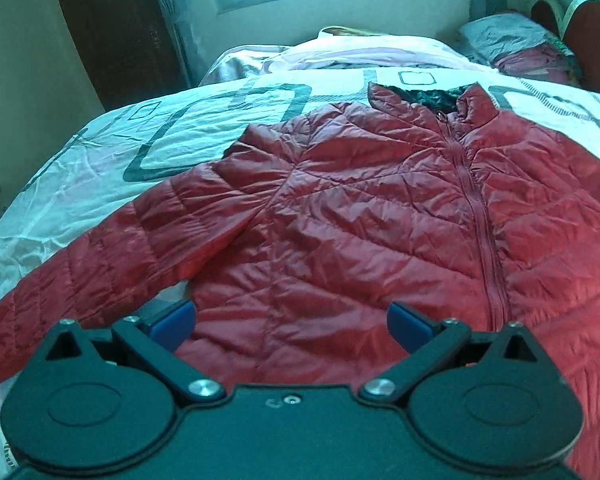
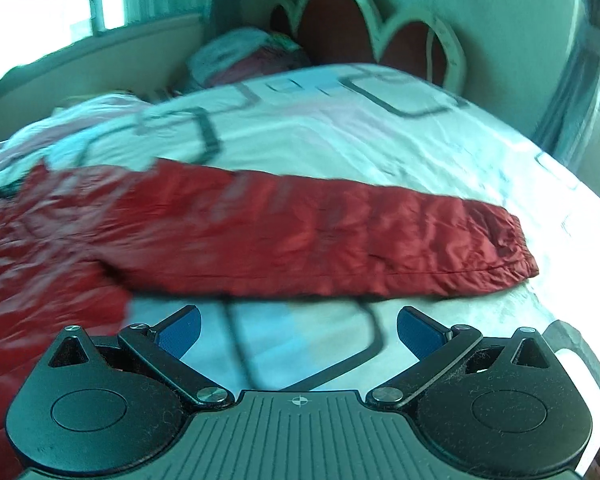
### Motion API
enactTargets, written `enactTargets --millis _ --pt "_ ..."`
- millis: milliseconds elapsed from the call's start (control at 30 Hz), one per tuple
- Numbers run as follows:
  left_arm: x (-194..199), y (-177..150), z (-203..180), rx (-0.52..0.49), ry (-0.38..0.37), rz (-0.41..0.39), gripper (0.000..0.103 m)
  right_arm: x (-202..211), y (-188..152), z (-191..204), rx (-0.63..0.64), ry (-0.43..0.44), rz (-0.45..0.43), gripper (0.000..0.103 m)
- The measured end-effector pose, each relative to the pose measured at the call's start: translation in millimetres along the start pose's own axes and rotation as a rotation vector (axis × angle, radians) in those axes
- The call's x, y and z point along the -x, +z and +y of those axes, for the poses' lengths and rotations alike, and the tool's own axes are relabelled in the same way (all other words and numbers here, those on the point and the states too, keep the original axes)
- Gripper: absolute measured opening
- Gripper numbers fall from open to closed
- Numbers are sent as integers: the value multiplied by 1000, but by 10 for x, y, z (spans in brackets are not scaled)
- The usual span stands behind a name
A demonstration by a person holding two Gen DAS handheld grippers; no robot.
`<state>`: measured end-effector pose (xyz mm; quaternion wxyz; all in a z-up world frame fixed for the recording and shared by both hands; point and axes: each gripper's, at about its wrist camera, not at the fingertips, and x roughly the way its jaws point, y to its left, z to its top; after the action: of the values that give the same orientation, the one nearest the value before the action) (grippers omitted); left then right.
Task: Fold large clothes
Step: 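Move the right tool to the cuff of the jacket sleeve, then grasp the sleeve cuff with the right tool and fold it across the jacket body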
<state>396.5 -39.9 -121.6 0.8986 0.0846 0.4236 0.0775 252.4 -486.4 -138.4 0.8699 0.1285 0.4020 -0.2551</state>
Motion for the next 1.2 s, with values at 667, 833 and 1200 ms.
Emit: enactTargets --millis 667,833,1200 --pt "-456 224 -326 11 78 53 98 -702 396 -862 -158 -121 -4 33" --pt "-458 215 -250 16 63 49 97 -535 483 -646 -90 -89 -60 5" --pt "-468 172 -217 -19 11 37 97 -183 156 -887 -186 -168 18 102"
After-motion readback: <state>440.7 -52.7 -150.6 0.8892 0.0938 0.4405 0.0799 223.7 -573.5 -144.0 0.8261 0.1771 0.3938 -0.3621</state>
